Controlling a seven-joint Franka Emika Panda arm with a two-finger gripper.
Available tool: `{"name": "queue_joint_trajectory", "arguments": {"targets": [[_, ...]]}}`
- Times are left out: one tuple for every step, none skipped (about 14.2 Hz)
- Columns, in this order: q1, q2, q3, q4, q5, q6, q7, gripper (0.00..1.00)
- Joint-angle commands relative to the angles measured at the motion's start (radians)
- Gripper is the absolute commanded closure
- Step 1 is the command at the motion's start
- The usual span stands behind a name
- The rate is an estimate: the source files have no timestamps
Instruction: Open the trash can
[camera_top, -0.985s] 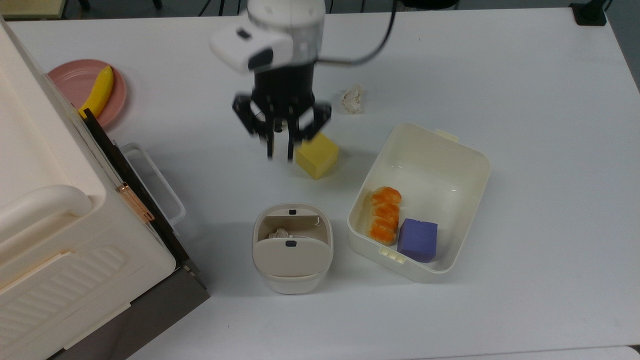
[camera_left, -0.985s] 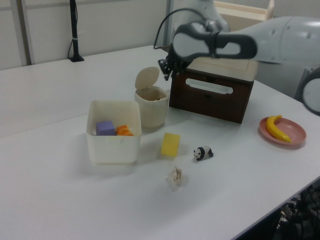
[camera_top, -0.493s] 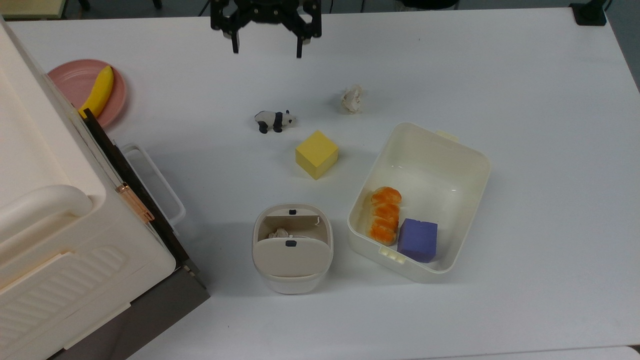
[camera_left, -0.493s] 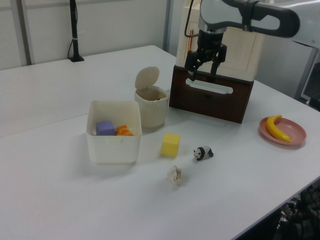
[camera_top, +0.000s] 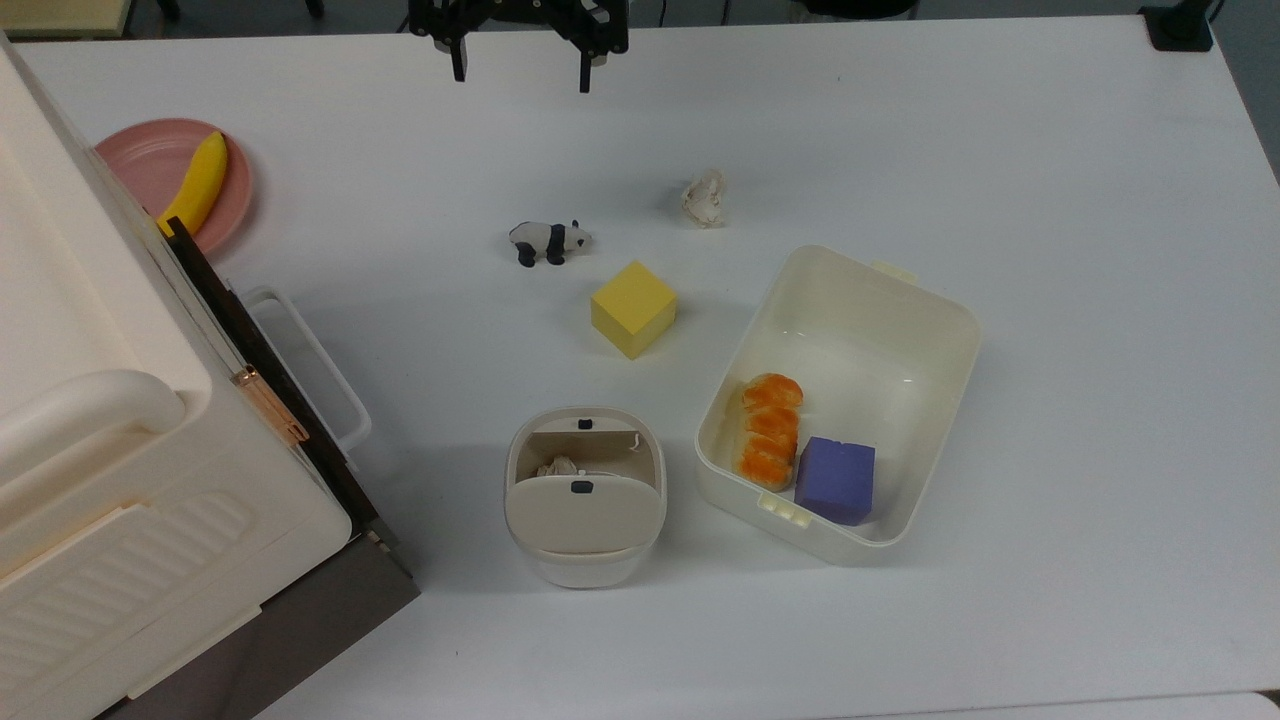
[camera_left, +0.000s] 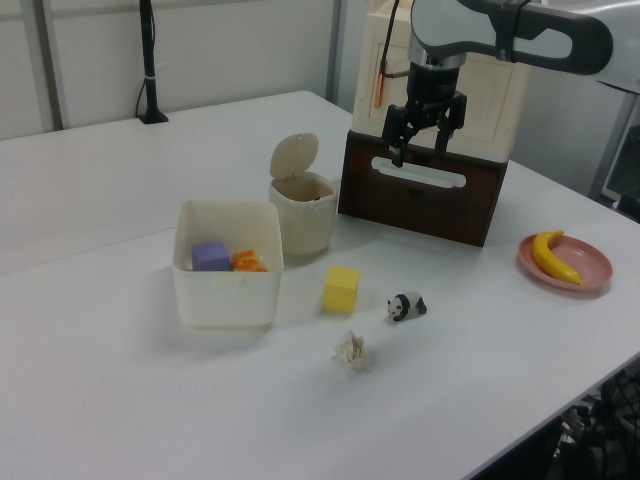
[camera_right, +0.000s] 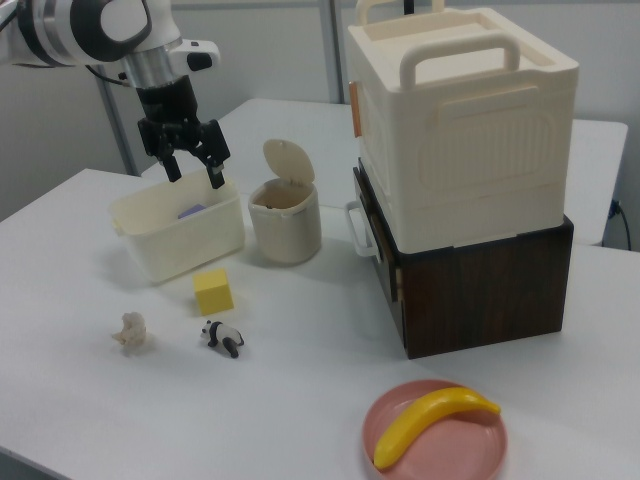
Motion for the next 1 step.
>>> {"name": "queue_joint_trajectory", "arguments": {"targets": [[0.007, -0.026, -0.003, -0.034, 0.024, -0.029, -0.011, 0.0]]}}
